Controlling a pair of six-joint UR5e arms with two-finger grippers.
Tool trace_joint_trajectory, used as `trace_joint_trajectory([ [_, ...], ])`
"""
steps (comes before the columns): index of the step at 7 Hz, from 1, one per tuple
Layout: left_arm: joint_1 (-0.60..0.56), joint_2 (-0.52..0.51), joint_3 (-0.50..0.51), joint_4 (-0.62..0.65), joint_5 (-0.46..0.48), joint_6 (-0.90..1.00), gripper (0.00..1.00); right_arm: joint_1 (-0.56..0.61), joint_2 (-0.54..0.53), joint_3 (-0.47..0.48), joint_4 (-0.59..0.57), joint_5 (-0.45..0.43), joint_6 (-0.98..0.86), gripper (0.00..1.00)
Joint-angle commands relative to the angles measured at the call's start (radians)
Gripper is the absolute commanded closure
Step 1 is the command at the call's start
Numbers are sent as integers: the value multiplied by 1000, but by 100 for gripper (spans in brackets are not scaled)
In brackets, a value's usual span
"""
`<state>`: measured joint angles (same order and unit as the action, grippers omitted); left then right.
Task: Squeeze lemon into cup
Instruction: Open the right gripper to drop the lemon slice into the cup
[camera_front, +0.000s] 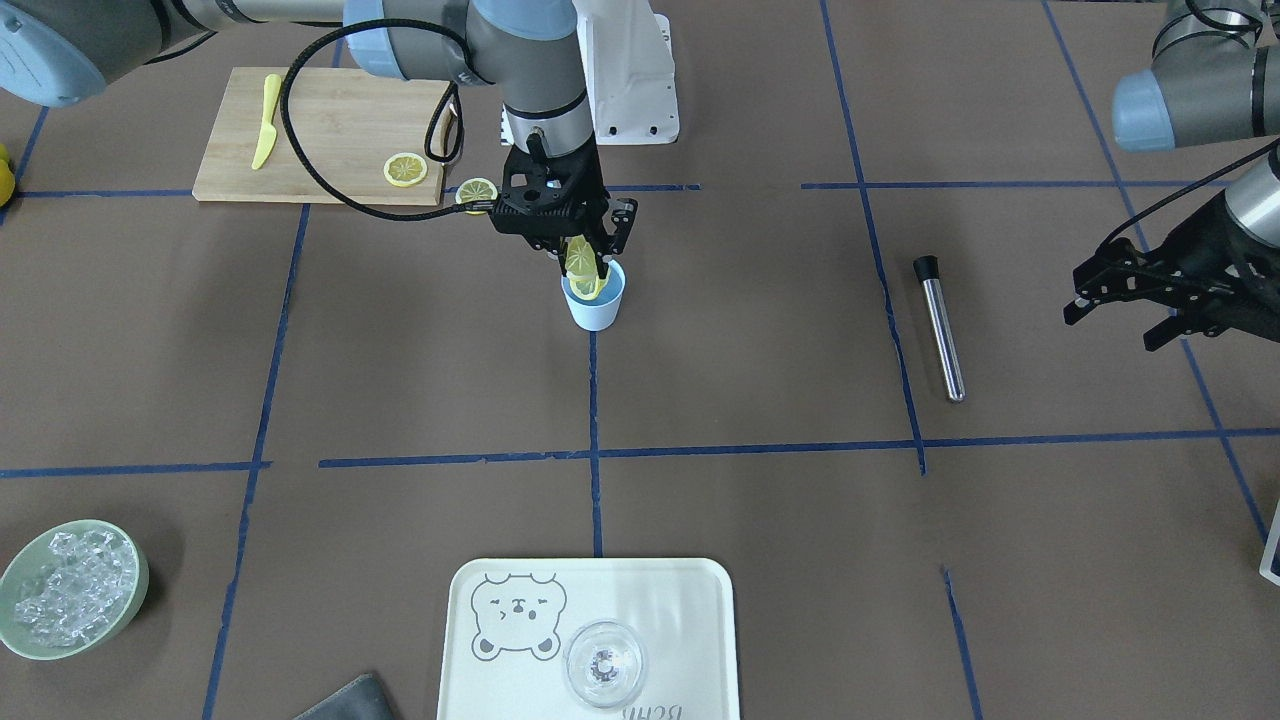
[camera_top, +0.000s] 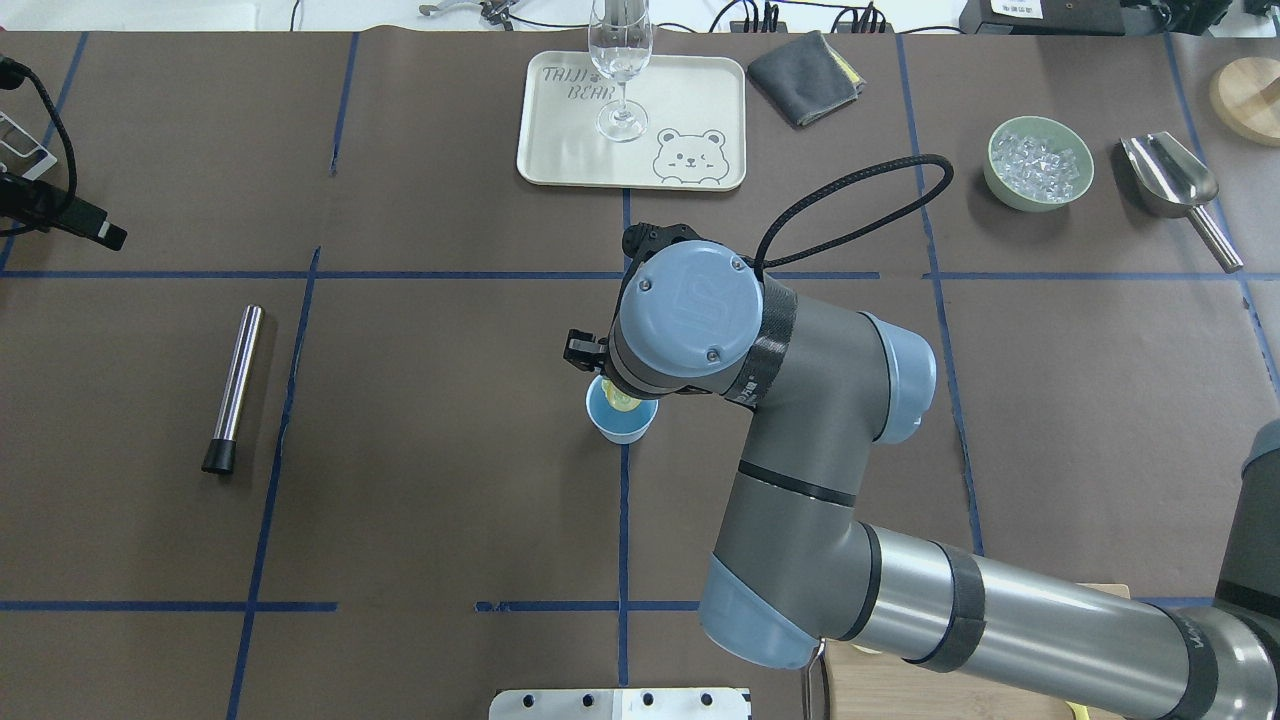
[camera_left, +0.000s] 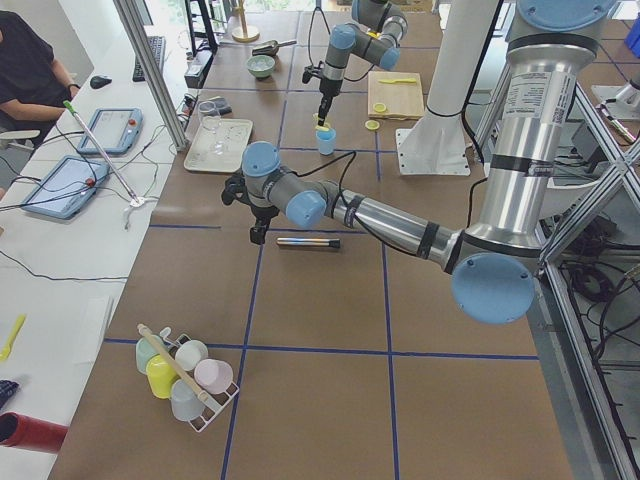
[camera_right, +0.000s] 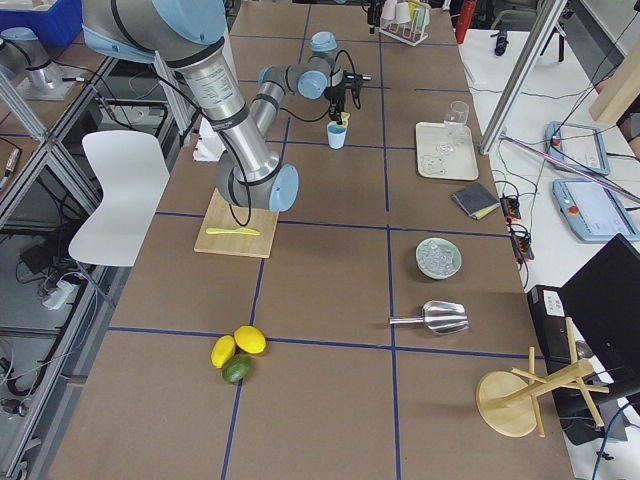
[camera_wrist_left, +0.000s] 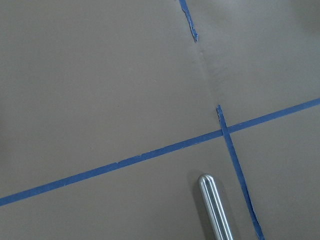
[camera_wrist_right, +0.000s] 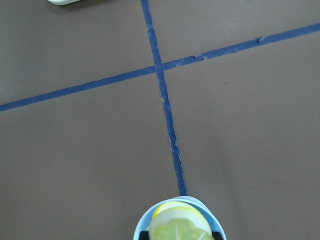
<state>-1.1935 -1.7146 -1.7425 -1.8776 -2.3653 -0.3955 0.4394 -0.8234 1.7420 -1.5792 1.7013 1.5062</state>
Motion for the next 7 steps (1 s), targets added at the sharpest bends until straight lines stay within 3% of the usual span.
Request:
trace_joint_trajectory([
  [1,0,-5,3,0,1,1,0,-1,3,-10,2,4,0,32],
  [5,0,-8,9,0,0,1,0,-1,4,-12,4,4,0,21],
  [6,0,-8,9,0,0,1,0,-1,6,-9,2,8,0,16],
  [7,0,-25,20,0,0,-6,0,2,3,-1,-4,52,-9,3],
])
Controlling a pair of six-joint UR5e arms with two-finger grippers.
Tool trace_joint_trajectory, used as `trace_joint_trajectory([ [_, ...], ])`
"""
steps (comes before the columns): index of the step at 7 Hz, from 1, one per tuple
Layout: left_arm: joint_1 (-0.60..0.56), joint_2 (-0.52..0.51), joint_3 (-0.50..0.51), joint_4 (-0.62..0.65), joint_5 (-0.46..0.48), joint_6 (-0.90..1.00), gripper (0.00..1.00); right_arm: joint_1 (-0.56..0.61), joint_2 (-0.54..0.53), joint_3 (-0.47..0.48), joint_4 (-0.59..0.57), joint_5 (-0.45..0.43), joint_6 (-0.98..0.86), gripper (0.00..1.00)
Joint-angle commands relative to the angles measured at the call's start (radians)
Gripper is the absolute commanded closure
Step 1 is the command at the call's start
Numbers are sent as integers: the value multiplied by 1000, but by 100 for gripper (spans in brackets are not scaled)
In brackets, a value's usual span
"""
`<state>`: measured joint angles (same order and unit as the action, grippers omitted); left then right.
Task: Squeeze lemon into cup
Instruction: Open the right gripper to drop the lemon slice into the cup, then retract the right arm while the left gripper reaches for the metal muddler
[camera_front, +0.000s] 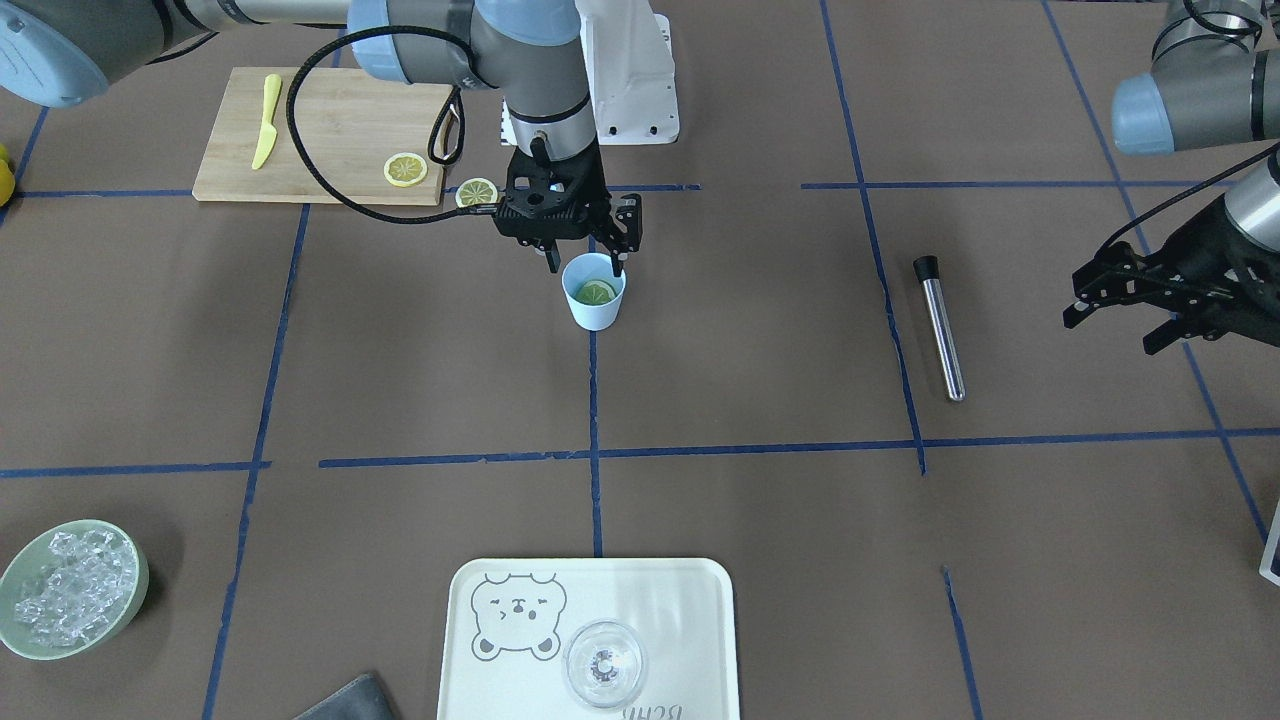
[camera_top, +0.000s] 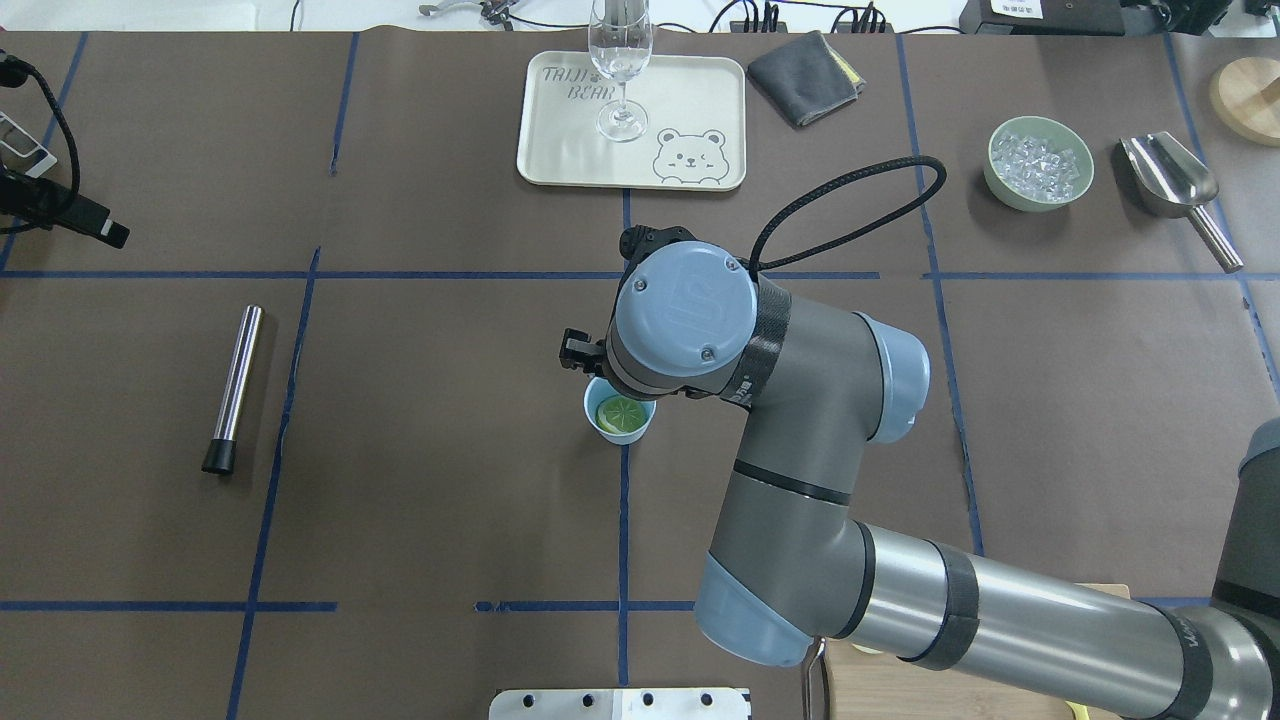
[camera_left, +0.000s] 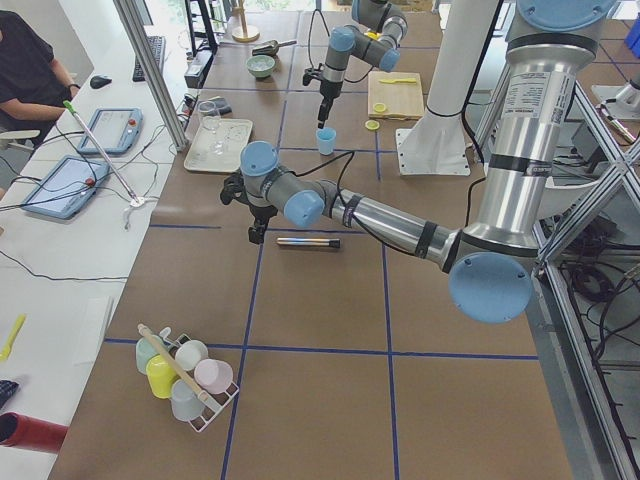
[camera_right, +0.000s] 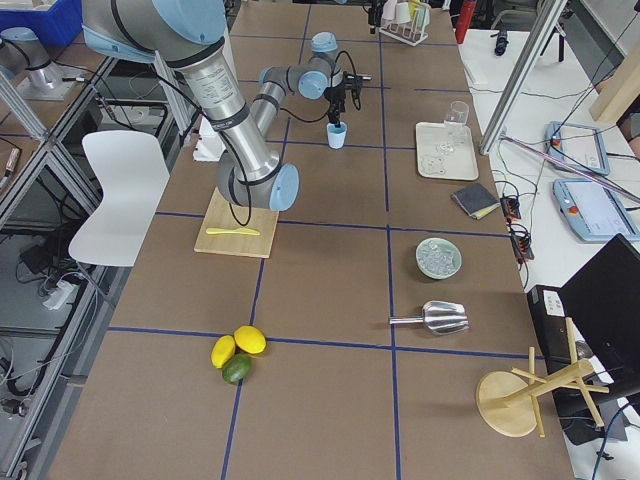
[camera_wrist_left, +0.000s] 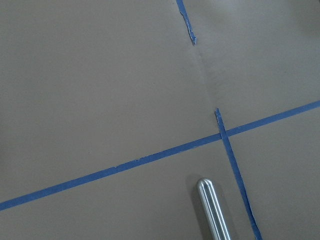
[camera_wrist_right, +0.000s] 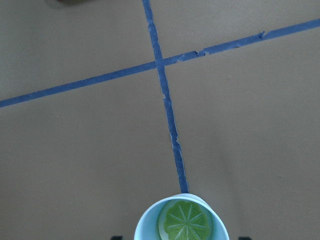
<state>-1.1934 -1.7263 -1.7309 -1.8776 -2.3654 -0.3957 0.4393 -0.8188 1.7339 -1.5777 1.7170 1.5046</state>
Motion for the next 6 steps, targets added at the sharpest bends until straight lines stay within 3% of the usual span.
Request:
trace_joint_trajectory([
  [1,3,-42,31,0,2,-67,0,36,-19,39,-30,67,-15,0],
  [3,50,-65,43,29,3,-121,0,149,-42,126,-227,145,-248,0],
  [5,118,-159,53,257,59,-121,0,316,-171,176,-237,241,-488,0],
  [6,129,-162,54,279,73,-150,0,417,-221,176,-237,306,-644,0],
])
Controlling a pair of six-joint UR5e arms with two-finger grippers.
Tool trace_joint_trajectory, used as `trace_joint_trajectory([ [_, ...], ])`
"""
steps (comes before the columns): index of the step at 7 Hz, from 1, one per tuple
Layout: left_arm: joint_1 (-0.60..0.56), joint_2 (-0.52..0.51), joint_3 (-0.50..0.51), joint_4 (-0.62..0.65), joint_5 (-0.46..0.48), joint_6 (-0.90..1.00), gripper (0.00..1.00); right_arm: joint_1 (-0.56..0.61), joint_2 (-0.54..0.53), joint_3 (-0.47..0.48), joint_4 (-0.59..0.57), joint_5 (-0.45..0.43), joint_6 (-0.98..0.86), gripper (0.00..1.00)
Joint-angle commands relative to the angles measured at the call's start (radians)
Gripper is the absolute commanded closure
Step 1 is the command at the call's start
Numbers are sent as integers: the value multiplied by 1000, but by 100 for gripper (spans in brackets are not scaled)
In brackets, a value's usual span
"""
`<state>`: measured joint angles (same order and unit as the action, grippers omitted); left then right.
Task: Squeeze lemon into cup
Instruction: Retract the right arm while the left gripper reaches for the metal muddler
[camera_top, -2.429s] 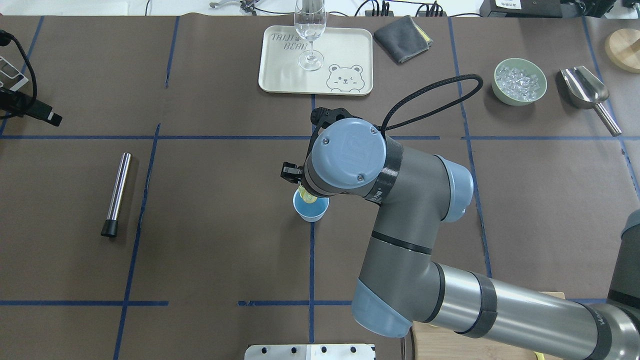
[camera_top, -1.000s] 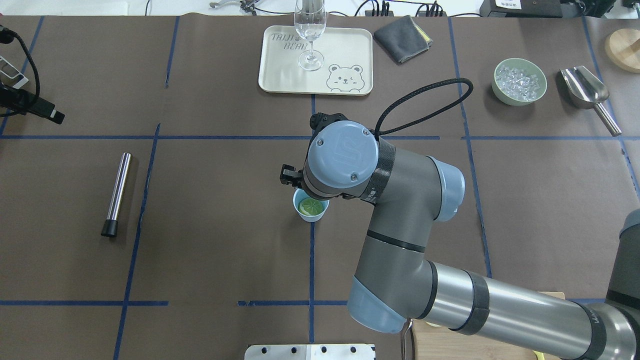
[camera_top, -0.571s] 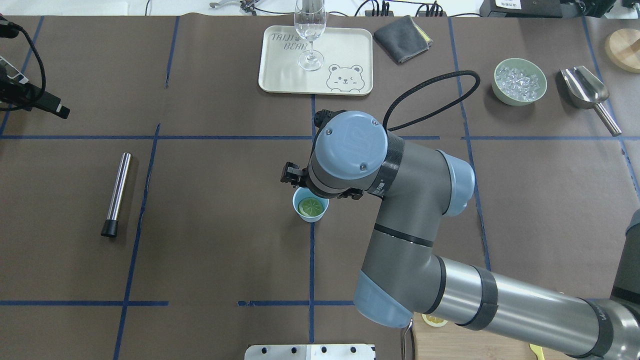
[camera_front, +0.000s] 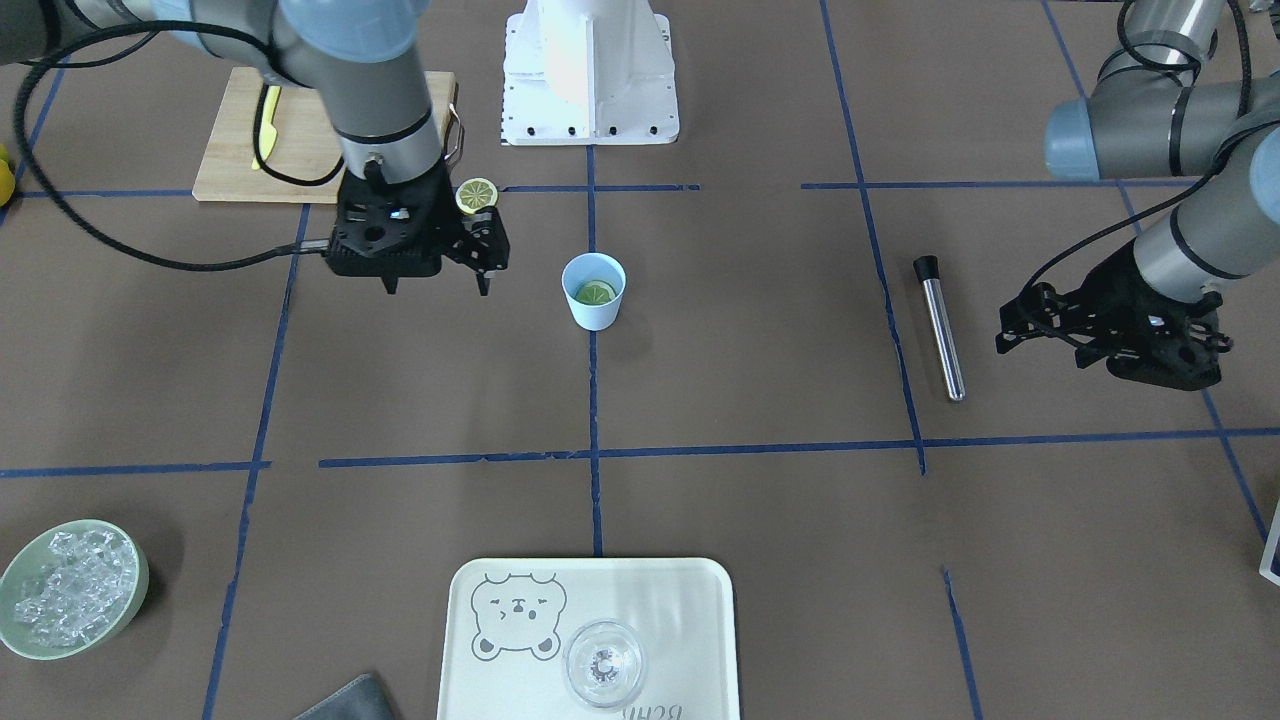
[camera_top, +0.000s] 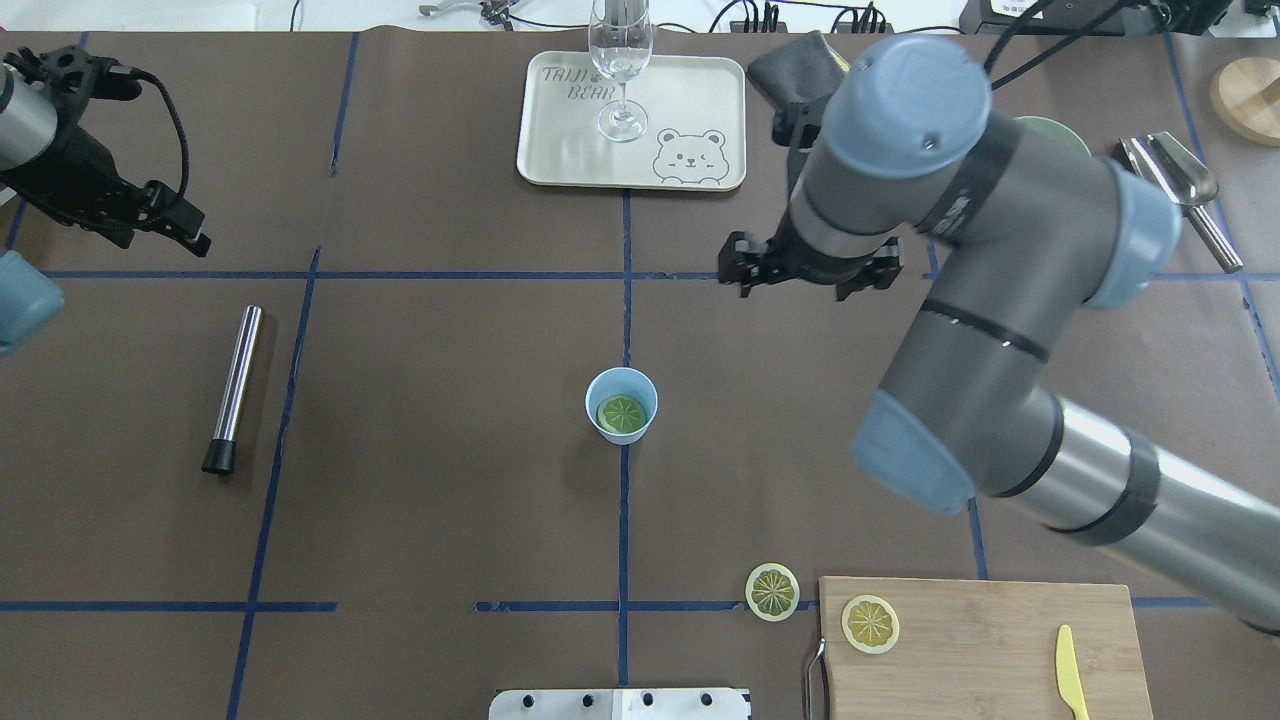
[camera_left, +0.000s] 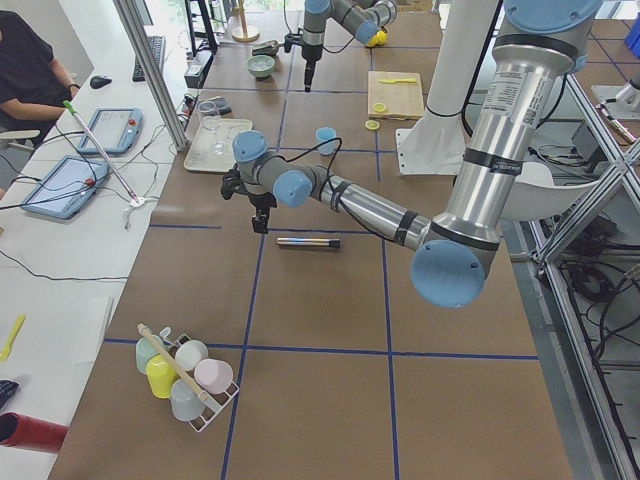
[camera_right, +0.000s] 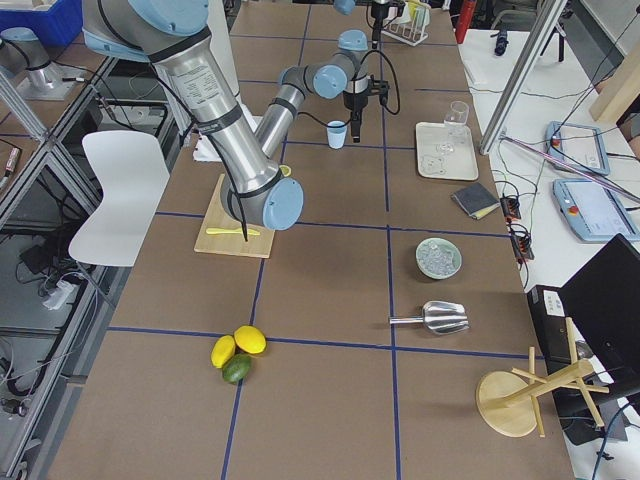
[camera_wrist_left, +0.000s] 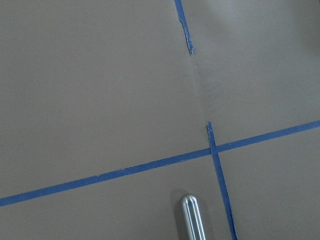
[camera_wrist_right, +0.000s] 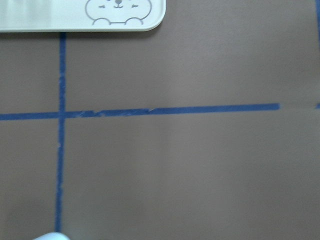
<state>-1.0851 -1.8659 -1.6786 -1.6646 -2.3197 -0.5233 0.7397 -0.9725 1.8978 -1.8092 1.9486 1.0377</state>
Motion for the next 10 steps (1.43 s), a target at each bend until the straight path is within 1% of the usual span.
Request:
trace_joint_trajectory([
  [1,57,-16,3,66,32,-106,0,209,-124,6,-6,117,-331,0],
  [2,103,-12,13,60,37,-154,0,296,-179,-5,-6,150,-492,0],
  [3,123,-13,40,54,36,-159,0,379,-225,-23,-6,202,-607,0],
  [4,151,-12,68,28,37,-161,0,453,-257,-45,-4,243,-713,0],
  [5,166,-13,94,17,37,-161,0,505,-299,-51,-4,280,-781,0],
  [6,180,-13,106,14,37,-159,0,523,-308,-51,-4,296,-777,0],
  [8,194,-12,149,-44,37,-159,0,520,-307,-57,13,282,-748,0],
  [9,197,-12,169,-62,39,-159,0,521,-355,-57,13,279,-746,0],
  [10,201,-12,174,-64,39,-159,0,521,-391,-59,40,276,-742,0],
])
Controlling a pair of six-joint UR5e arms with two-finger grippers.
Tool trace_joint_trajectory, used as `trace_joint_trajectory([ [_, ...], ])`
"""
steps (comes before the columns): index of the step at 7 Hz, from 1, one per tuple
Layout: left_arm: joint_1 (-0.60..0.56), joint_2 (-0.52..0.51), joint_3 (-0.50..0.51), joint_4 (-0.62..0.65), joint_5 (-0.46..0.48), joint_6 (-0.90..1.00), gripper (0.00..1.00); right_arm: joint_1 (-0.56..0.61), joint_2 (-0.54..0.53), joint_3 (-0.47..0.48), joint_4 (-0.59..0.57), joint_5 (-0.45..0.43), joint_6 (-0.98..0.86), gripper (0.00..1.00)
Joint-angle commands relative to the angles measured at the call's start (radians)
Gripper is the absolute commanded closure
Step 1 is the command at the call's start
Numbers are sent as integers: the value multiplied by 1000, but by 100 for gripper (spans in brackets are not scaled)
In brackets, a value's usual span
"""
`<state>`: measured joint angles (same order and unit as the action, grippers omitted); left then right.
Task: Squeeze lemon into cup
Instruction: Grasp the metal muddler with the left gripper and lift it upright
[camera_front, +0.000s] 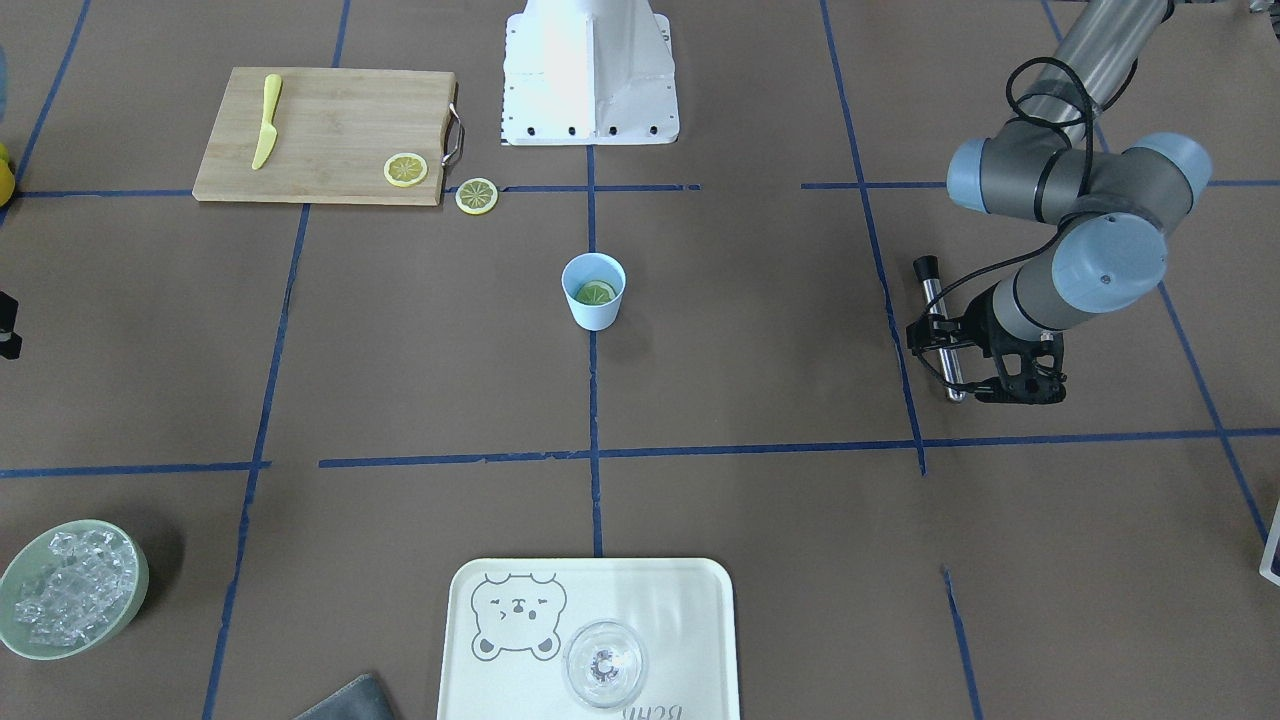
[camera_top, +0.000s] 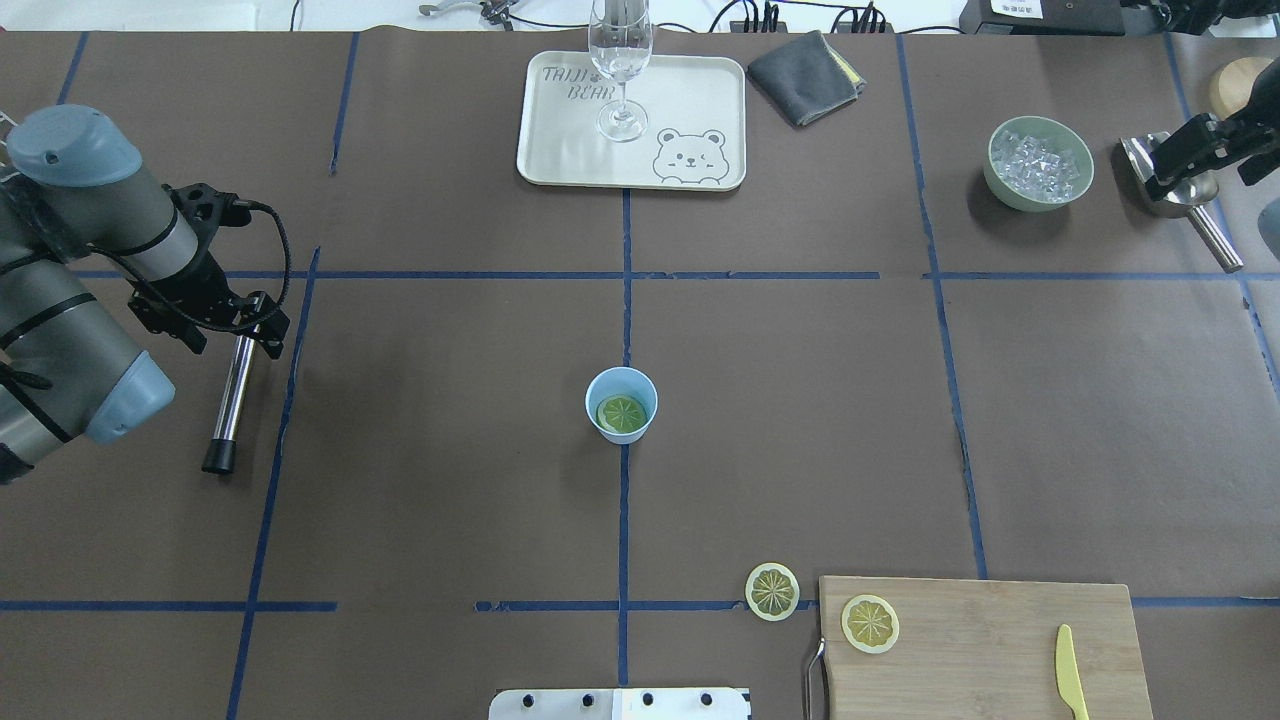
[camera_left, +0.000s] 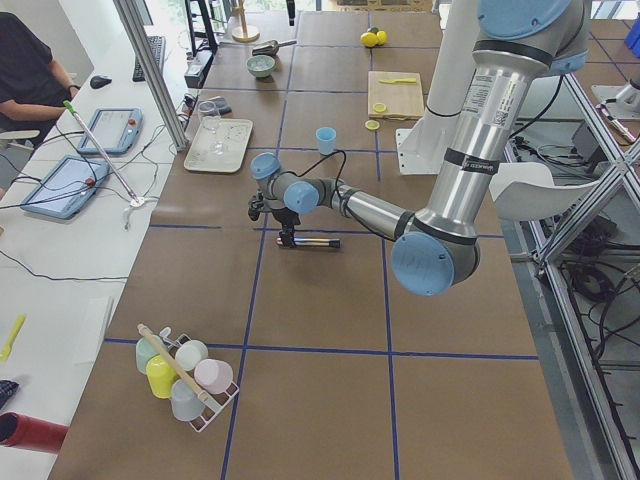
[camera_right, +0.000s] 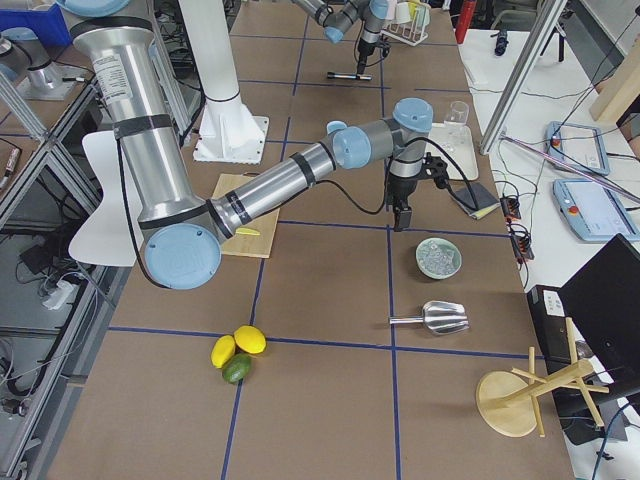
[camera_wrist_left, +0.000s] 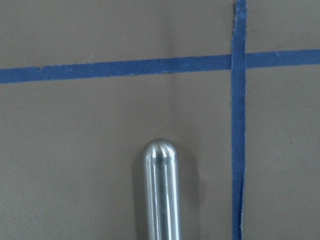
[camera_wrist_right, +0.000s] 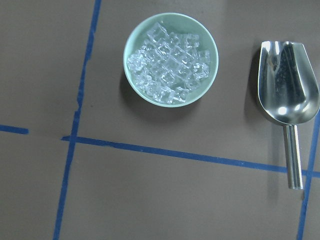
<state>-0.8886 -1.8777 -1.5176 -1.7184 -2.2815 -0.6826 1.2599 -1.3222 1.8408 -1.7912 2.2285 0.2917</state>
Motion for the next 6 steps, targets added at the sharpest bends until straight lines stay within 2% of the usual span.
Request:
trace_joint_trajectory([
  [1,5,0,14,-9,5,0,0,1,-43,-2,41,0,10,0],
  [2,5,0,20,-10,5,0,0,1,-48,-5,41,2,11,0],
  [3,5,0,22,-10,5,0,7,9,-48,-8,41,2,11,0],
  [6,5,-3,22,-9,5,2,66,15,-48,-8,41,5,9,0],
])
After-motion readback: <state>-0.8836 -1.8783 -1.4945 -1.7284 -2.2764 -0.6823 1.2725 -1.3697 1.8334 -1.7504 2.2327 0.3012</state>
